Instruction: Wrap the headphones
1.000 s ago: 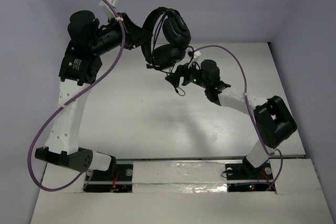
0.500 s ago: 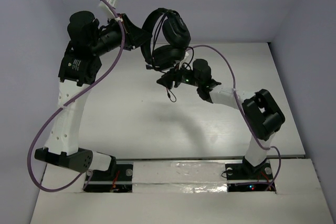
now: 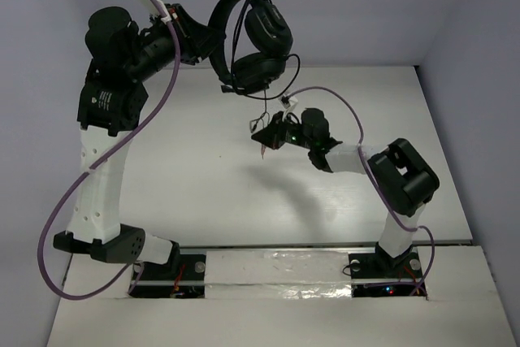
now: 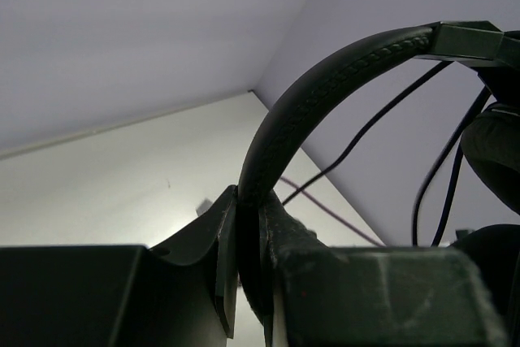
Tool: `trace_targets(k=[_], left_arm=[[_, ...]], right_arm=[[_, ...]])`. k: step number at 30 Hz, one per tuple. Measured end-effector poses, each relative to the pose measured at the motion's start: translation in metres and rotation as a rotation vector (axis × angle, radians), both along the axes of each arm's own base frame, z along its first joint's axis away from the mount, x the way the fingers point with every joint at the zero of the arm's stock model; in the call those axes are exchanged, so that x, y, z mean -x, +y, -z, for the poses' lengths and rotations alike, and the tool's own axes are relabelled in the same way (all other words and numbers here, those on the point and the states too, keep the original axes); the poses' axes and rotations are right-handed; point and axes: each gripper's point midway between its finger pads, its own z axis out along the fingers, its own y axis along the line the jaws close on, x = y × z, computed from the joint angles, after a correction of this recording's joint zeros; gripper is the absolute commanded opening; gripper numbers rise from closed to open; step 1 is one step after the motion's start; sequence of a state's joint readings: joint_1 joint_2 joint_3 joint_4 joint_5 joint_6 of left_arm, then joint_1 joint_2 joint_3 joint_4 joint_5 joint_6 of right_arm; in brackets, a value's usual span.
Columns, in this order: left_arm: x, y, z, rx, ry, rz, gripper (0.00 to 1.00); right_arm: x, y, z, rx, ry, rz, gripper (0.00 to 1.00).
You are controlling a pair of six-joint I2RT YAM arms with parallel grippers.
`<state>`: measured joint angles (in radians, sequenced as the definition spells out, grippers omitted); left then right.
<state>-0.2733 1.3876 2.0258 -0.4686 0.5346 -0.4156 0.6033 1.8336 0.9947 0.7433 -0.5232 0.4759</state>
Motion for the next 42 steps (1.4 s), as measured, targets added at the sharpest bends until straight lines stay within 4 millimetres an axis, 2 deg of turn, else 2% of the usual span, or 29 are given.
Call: trace_targets(k=[3, 6, 11, 16, 18, 21, 27, 30, 36, 39, 42], left_arm=[[-0.010, 0.001, -0.011, 0.009, -0.024, -0.023, 0.00], [-0.027, 0.000, -0.015, 0.014, -0.029, -0.039, 0.00], [-0.070, 0.008, -0.006, 0.007, 0.001, -0.113, 0.00], [-0.105, 0.030, 0.014, -0.019, 0.048, -0.269, 0.00], [-0.113, 0.043, 0.018, -0.031, 0.051, -0.341, 0.00], [-0.123, 0.065, 0.018, -0.043, 0.047, -0.442, 0.00], [-0.148, 0.127, 0.029, -0.055, 0.074, -0.642, 0.00], [-0.164, 0.148, 0.046, -0.079, 0.107, -0.729, 0.00], [-0.189, 0.169, 0.096, -0.141, 0.203, -0.837, 0.00], [-0.204, 0.178, 0.120, -0.185, 0.243, -0.888, 0.00], [-0.216, 0.182, 0.145, -0.227, 0.287, -0.909, 0.00]], right_arm=[[0.008, -0.011, 0.027, 0.033, 0.069, 0.038, 0.00], [0.012, -0.019, 0.048, 0.055, 0.131, 0.078, 0.00], [0.018, -0.030, 0.061, 0.067, 0.193, 0.135, 0.00], [0.036, -0.039, 0.066, 0.097, 0.249, 0.169, 0.00], [0.050, -0.039, 0.068, 0.118, 0.268, 0.171, 0.00], [0.083, -0.031, 0.070, 0.151, 0.287, 0.146, 0.00], [0.151, -0.014, 0.079, 0.240, 0.311, 0.068, 0.00], [0.180, -0.011, 0.068, 0.270, 0.292, 0.034, 0.00], [0.222, -0.011, 0.029, 0.322, 0.208, -0.009, 0.00], [0.250, -0.010, -0.002, 0.345, 0.155, -0.045, 0.00], [0.272, -0.011, -0.047, 0.329, 0.095, -0.069, 0.00]])
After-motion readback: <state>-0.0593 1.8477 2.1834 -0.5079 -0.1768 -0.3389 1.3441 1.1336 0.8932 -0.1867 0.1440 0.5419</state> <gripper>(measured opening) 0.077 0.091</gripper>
